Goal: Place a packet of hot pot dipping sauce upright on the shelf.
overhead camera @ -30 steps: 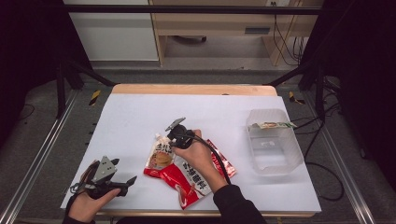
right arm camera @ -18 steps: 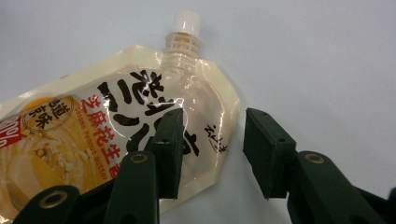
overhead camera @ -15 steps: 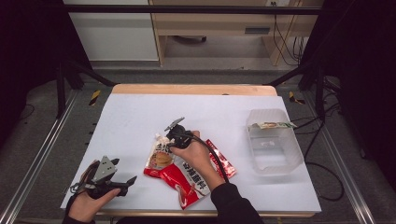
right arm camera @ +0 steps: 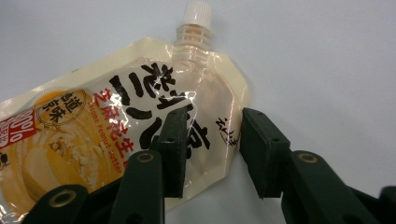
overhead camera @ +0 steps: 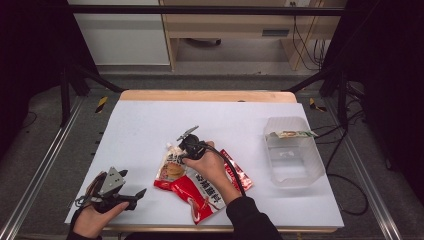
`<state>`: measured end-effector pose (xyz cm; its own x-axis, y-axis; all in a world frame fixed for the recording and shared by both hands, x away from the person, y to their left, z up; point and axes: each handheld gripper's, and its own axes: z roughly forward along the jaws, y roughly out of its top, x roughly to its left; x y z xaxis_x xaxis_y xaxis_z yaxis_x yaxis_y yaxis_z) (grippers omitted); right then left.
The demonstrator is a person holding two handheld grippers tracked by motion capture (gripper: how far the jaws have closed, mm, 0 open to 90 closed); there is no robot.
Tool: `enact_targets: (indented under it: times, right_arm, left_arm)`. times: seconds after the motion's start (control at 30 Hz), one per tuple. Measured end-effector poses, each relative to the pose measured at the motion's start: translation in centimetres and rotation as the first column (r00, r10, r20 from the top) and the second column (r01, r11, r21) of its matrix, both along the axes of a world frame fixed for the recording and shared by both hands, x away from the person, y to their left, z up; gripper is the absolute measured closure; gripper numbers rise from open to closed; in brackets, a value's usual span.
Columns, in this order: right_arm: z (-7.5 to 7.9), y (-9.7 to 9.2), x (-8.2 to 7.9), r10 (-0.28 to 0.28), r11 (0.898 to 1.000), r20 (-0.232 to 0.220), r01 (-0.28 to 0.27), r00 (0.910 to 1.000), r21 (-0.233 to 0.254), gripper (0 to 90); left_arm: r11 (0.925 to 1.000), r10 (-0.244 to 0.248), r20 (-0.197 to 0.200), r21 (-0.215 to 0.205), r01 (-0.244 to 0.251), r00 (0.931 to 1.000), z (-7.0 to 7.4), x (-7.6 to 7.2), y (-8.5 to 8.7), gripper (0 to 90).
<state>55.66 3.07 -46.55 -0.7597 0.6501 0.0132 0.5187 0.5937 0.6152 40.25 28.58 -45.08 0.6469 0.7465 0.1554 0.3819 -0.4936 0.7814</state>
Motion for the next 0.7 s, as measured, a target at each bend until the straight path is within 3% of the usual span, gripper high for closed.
enact_targets:
  times: [0.3,0.43,0.7]
  right_arm:
    - [0.1,0.3,-0.5,0.011,1.0,0.007,-0.01,0.9999,-0.024,85.1]
    - [0.2,0.5,-0.6,0.024,0.999,0.019,-0.023,0.9995,-0.027,88.3]
    - [2.4,0.4,-1.0,0.037,0.998,0.068,-0.04,0.997,0.048,89.9]
  left_arm:
    - [1.0,0.0,0.001,0.0,0.0,1.0,0.0,0.0,0.0,10.3]
    - [1.0,0.0,0.002,0.0,0.0,1.0,0.1,0.1,0.0,10.3]
    - [1.0,-0.001,0.003,-0.005,0.001,1.0,0.1,0.1,0.0,10.3]
